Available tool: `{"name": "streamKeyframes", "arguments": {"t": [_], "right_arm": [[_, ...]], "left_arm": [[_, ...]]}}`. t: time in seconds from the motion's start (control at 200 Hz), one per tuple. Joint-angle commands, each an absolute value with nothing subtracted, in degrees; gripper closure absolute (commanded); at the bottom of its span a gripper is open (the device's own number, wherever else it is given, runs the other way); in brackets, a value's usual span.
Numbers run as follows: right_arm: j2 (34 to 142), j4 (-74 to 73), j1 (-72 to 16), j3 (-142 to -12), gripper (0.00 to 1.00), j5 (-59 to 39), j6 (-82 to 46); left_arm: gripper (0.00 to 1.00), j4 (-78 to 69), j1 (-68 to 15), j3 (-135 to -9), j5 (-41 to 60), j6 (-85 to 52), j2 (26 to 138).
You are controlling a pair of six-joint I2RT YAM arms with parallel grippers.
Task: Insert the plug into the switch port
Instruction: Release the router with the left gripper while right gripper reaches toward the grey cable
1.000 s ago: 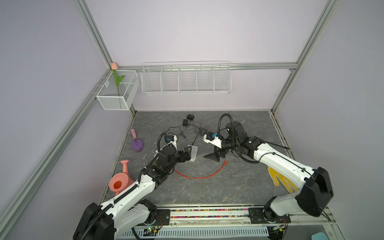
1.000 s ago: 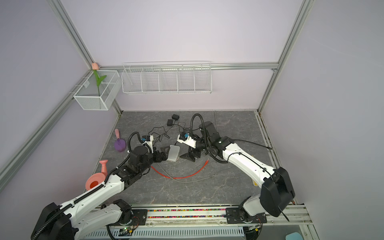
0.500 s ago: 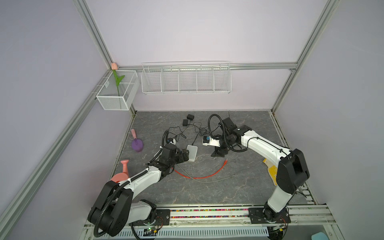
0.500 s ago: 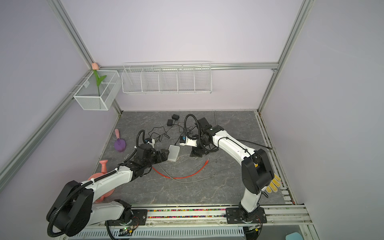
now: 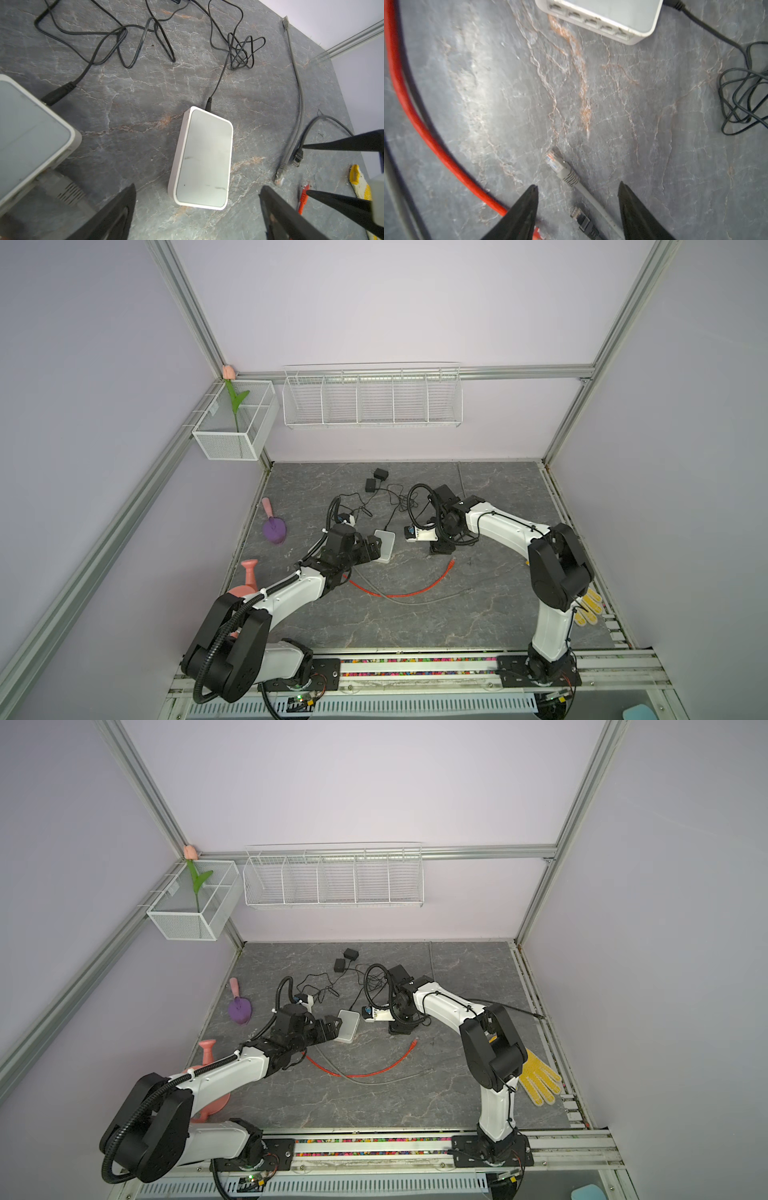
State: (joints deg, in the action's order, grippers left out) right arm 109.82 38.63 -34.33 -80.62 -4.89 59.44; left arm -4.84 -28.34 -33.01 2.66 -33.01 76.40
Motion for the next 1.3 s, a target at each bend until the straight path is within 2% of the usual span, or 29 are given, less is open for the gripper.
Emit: {"name": "streamKeyframes", "arguments": {"t": [0.0, 0.84, 1.215, 1.295], "right_arm": [[111.69, 35.13, -34.72, -79.65, 0.37, -2.02, 60.42], [115.20, 40.75, -34.86, -80.12, 0.47, -3.09, 63.09], [118.59, 43.05, -34.92, -82.30, 0.57, -1.20, 62.09], [119.64, 44.43, -34.87, -83.27, 0.63, -0.47, 61.75]], "left_arm": [[0.08, -4.83, -28.06, -35.13, 2.66, -33.95, 77.97], [0.12, -4.13, -27.71, -36.03, 4.37, -33.90, 80.63], [0.14, -3.87, -27.27, -36.12, 4.47, -33.46, 80.24], [0.14, -3.87, -27.18, -36.12, 4.65, -33.53, 80.26]]}}
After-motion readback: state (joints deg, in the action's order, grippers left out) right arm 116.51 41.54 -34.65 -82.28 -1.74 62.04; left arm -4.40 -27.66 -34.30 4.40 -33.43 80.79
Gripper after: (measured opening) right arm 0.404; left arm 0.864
